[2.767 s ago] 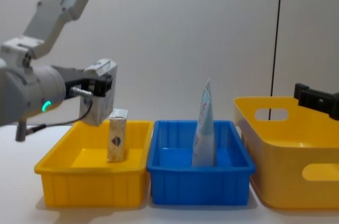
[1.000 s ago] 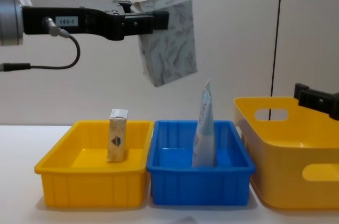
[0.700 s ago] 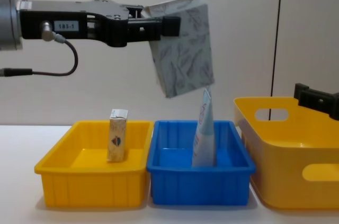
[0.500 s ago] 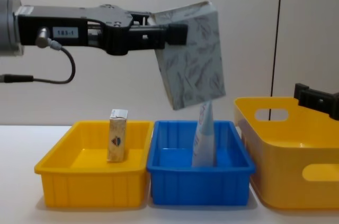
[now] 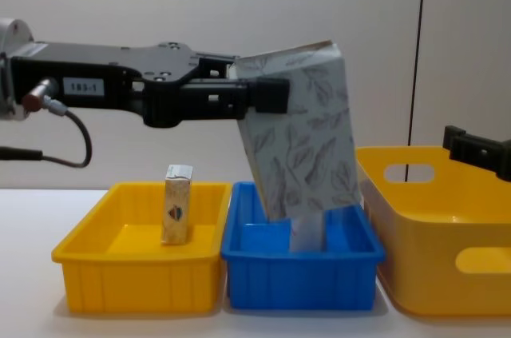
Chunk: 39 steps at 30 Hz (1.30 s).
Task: Bimanual collaborative sorting of washing and personal care products
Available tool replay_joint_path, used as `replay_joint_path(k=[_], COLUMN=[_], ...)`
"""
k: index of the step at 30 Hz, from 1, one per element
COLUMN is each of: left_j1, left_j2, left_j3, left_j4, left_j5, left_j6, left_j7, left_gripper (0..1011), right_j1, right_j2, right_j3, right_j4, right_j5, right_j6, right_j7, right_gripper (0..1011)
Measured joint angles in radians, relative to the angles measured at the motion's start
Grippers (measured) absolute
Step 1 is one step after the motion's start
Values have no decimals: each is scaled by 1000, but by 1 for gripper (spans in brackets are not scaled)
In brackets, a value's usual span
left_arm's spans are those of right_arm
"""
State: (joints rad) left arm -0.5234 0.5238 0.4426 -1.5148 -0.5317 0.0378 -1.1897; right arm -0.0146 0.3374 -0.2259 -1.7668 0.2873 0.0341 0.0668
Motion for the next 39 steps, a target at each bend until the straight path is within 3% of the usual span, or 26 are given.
replay_joint_path(k=[16,23,39], left_j1=[31,37,43], left_j2=[35,42,50], left_j3=[-8,-11,-14], left_j4=[2,0,-2], left_j5=[-26,-31,-36], left_j6=[-37,-45,-53], left_j7=[-10,-11,-11], left_gripper=[363,363,363], right_j1=[1,12,74], right_j2=[0,14,84], right_j3=[1,7,26], right_j4=[-1,-1,40], right_j5=[0,17,113], right_j6=[2,6,-30], right_j7=[4,41,256], right_gripper=[1000,1000,1000])
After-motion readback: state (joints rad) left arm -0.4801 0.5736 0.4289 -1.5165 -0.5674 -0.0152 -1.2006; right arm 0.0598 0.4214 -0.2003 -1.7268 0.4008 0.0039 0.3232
